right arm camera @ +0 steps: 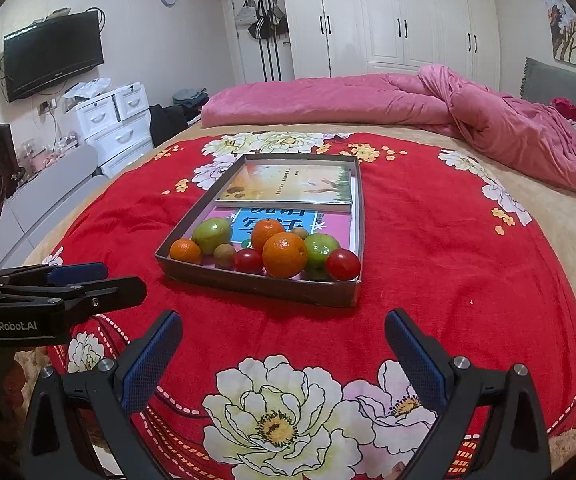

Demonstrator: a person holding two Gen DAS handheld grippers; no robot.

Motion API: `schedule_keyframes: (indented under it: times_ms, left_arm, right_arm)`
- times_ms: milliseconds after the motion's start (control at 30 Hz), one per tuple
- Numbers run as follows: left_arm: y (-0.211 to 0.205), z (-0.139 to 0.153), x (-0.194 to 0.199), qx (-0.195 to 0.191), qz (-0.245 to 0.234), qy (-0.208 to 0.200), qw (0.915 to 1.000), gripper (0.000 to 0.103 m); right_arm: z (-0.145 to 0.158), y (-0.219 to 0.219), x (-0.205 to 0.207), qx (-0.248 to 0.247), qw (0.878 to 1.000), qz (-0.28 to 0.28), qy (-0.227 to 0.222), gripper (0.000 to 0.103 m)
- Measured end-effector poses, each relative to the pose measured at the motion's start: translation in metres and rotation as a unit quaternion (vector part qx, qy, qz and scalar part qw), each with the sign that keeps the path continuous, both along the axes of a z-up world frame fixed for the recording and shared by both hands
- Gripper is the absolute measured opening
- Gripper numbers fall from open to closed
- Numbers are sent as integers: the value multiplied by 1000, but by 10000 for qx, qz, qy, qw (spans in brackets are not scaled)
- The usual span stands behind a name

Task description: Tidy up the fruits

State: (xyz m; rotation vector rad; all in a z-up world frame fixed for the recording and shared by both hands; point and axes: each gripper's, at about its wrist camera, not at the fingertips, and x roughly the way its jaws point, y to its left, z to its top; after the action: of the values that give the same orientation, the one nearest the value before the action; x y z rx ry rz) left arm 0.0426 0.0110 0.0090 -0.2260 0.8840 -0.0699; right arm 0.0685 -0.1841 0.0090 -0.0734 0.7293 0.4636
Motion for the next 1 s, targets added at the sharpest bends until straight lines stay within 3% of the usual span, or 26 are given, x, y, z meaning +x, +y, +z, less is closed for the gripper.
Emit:
schedule_keyframes:
  times_ms: [1000]
  left_arm:
    - [-2,-2,1,-18,-39,64,10000,80]
  right_arm:
    - [2,-1,0,-28,10000,-19,-30,102]
